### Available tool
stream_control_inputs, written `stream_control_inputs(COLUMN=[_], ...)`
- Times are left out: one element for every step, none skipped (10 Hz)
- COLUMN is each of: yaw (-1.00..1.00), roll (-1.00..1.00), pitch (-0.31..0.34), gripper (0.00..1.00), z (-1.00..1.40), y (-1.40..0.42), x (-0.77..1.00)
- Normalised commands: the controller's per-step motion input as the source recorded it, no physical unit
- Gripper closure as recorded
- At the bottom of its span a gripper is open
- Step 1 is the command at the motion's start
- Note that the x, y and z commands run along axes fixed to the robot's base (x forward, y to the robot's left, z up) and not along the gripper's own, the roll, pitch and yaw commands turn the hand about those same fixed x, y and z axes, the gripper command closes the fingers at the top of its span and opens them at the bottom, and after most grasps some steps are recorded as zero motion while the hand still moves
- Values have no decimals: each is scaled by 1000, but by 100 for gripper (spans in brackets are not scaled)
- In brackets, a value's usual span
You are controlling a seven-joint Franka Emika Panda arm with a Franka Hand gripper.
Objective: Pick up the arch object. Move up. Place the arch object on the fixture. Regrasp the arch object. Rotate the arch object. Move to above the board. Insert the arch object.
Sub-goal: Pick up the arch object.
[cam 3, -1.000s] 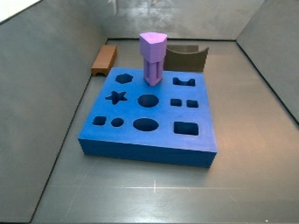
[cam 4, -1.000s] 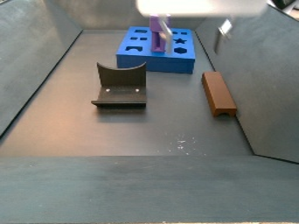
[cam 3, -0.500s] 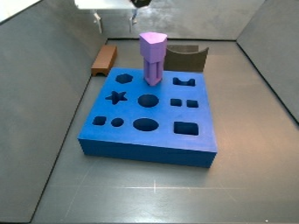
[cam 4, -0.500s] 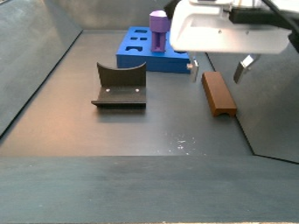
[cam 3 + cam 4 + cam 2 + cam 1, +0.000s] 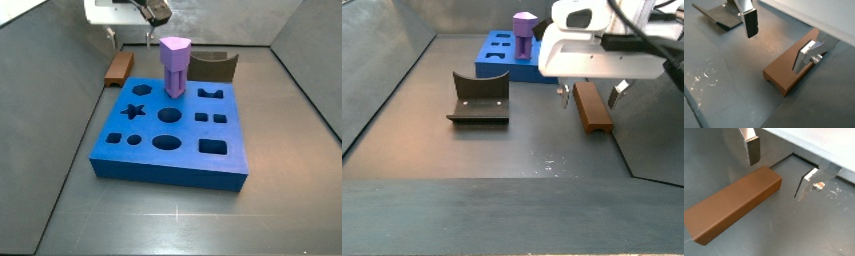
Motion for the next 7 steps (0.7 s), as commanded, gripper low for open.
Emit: stream_control_inputs(yaw=[0,0,0,9,0,0,0], roll=[0,26,83,100,0,0,0], pitch=[-14,0,0,-1,-50,-11,-54], gripper=[0,0,0,0,0,0,0], z=[-1000,-1000,-1000,-1000,-869,-849,-717], y=[0,0,0,0,11,0,0], x=[0,0,-143,-260,-163,-100,-343])
